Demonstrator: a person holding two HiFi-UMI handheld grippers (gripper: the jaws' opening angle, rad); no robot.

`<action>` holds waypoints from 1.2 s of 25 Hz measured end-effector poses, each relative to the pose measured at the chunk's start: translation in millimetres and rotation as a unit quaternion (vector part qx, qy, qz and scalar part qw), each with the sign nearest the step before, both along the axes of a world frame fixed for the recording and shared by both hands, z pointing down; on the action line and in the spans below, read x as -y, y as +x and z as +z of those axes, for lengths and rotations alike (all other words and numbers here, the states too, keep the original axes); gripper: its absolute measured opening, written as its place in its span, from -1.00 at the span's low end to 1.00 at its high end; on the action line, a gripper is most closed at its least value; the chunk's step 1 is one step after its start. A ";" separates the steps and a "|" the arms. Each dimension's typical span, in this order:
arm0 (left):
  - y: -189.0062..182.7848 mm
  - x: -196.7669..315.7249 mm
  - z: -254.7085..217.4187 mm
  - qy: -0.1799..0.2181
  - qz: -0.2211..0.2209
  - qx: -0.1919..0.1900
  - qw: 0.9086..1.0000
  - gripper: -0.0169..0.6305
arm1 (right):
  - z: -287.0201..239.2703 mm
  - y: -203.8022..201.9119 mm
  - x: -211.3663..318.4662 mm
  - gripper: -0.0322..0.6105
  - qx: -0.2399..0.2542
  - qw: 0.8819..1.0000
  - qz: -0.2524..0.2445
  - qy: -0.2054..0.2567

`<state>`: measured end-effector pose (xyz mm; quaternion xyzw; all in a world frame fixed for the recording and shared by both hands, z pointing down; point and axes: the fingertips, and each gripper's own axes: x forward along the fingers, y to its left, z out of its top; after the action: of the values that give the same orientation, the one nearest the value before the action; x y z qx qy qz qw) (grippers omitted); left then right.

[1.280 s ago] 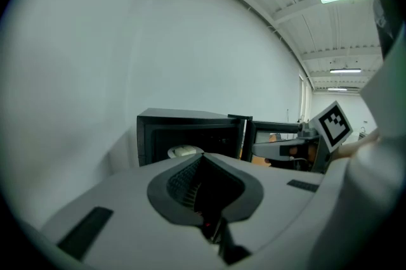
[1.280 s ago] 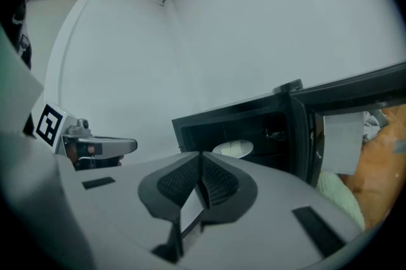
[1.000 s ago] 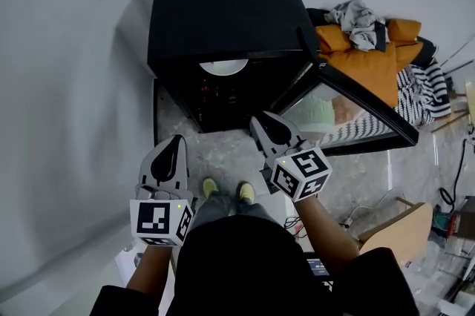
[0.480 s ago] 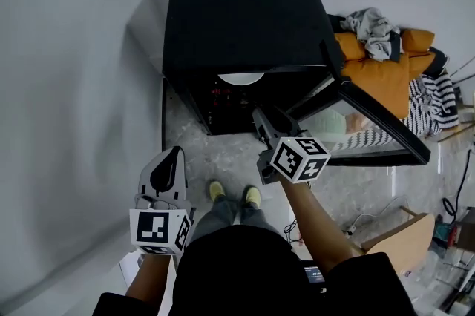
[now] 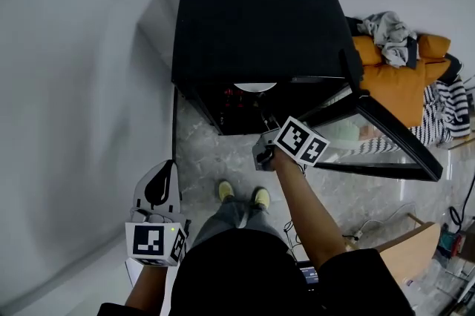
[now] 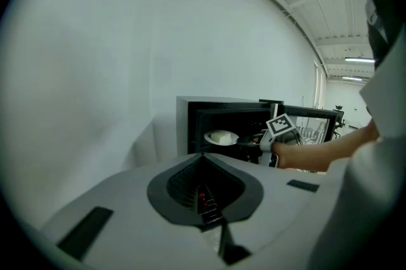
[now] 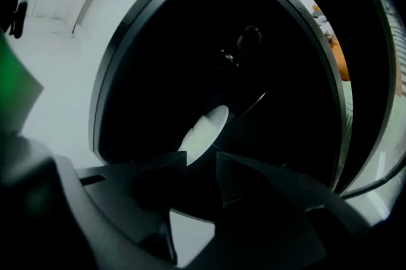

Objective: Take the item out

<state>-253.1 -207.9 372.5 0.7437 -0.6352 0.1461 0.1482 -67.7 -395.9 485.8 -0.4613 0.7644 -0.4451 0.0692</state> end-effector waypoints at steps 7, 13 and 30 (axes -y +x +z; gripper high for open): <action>-10.2 -0.6 0.8 -0.009 -0.012 0.003 1.000 -0.92 | 10.4 -4.3 22.4 -0.42 0.066 0.997 0.034 -0.030; -21.8 0.9 2.3 -0.013 -0.020 0.005 1.000 -0.92 | 10.7 -9.6 32.8 -0.42 0.101 0.993 0.042 -0.042; -32.1 4.3 -2.2 -0.012 -0.003 0.029 0.999 -0.92 | 18.2 -17.3 47.9 -0.65 0.211 0.972 0.061 -0.088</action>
<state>-285.2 -212.3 370.3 0.7355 -0.6394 0.1753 0.1393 -85.1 -443.8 504.0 -0.4067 0.6609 -0.5929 0.2150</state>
